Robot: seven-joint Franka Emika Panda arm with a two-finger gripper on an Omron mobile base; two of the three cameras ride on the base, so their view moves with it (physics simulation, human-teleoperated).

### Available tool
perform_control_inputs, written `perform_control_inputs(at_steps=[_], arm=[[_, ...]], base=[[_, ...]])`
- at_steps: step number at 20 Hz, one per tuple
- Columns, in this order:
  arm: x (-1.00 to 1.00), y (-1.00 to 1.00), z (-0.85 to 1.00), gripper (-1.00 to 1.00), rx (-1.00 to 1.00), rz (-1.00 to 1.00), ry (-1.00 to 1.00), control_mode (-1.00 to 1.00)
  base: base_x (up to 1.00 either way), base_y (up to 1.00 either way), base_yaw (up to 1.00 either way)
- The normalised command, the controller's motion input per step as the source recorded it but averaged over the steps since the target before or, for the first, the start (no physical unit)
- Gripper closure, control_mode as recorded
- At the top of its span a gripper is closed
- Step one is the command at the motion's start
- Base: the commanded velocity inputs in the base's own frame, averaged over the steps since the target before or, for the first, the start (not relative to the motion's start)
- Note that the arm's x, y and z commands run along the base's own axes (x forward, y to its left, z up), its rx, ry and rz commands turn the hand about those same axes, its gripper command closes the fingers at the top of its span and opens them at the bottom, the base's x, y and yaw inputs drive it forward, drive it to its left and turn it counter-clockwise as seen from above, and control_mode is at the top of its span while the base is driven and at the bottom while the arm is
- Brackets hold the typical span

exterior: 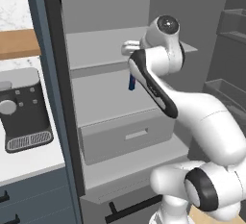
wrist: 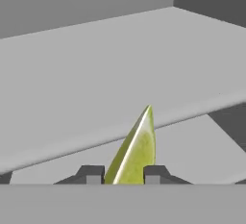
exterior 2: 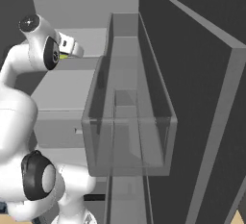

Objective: Grab a lemon wedge from the fridge and one ice cube from the ice bowl, and put them in the glass of lemonade.

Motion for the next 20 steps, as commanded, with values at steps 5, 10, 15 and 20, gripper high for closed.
perform_control_inputs(at_steps=[5,10,15,20], arm=[[-1.00,-0.01,0.12,1.00,0.00,0.13,0.01,-1.00],[-1.00,-0.01,0.13,1.00,-0.03,0.16,0.11,-1.00],[-1.00,-0.01,-0.10,1.00,-0.18,0.19,0.24,-1.00],[-1.00,0.00,-0.42,1.00,-0.25,0.16,0.23,-1.00]], base=[[0.00,0.00,0.00],[0.00,0.00,0.00],[0.00,0.00,0.00],[0.00,0.00,0.00]])
